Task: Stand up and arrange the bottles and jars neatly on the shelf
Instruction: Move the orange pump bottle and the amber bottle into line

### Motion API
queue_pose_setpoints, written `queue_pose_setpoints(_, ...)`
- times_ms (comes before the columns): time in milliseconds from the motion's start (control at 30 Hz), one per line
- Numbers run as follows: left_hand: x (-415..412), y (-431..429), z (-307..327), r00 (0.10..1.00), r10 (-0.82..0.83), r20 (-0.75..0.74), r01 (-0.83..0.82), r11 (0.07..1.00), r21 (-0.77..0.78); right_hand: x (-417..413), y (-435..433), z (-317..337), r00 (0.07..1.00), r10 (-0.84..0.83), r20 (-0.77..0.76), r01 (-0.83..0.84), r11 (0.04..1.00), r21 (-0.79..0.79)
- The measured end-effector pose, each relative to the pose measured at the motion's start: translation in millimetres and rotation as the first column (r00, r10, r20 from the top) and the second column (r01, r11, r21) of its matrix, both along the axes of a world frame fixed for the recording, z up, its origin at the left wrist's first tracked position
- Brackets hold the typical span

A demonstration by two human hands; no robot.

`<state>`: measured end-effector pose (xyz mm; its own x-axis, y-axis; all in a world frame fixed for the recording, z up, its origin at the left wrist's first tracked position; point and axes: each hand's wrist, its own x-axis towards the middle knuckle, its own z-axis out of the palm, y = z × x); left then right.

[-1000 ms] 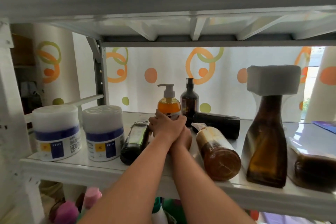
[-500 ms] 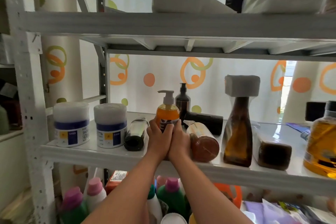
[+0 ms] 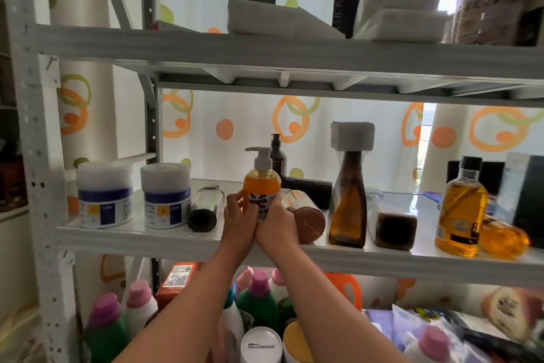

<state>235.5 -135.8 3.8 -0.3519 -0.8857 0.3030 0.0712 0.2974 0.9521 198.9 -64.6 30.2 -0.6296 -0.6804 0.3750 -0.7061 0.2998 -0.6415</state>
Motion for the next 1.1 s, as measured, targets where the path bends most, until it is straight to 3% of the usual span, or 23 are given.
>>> queue_pose_setpoints(100, -1.7, -2.8, -5.5, 1.000, -0.007, -0.018, 0.007, 1.000, -0.024, 1.0, 10.2, 8.7, 0.995, -0.001, -0.104, 0.000, 1.000, -0.011)
queue_pose_setpoints(200, -2.1, -4.6, -10.4, 0.994, 0.041, 0.102, -0.029, 0.993, -0.118, -9.4, 20.1, 11.4, 0.899, -0.108, -0.425, 0.110, 0.994, -0.021)
queue_pose_setpoints(267, -5.3, -9.8, -12.5, 0.979, 0.083, 0.184, -0.056, 0.988, -0.147, -20.1, 26.7, 8.6, 0.852, -0.148, -0.501, 0.153, 0.988, -0.033)
queue_pose_setpoints(400, -14.9, -15.1, -13.3, 0.925, 0.175, 0.337, -0.094, 0.966, -0.242, -35.1, 38.7, -5.6, 0.874, -0.128, -0.469, 0.216, 0.967, 0.139)
queue_pose_setpoints(533, -17.2, -15.4, -13.8, 0.903, 0.212, 0.375, -0.109, 0.955, -0.277, -38.2, 44.4, -13.5, 0.924, -0.109, -0.367, 0.156, 0.983, 0.100)
queue_pose_setpoints(1100, -14.7, -6.5, -10.0, 0.885, 0.216, 0.412, -0.083, 0.944, -0.318, -39.0, 29.4, -20.8, 0.856, -0.221, -0.467, 0.283, 0.957, 0.066)
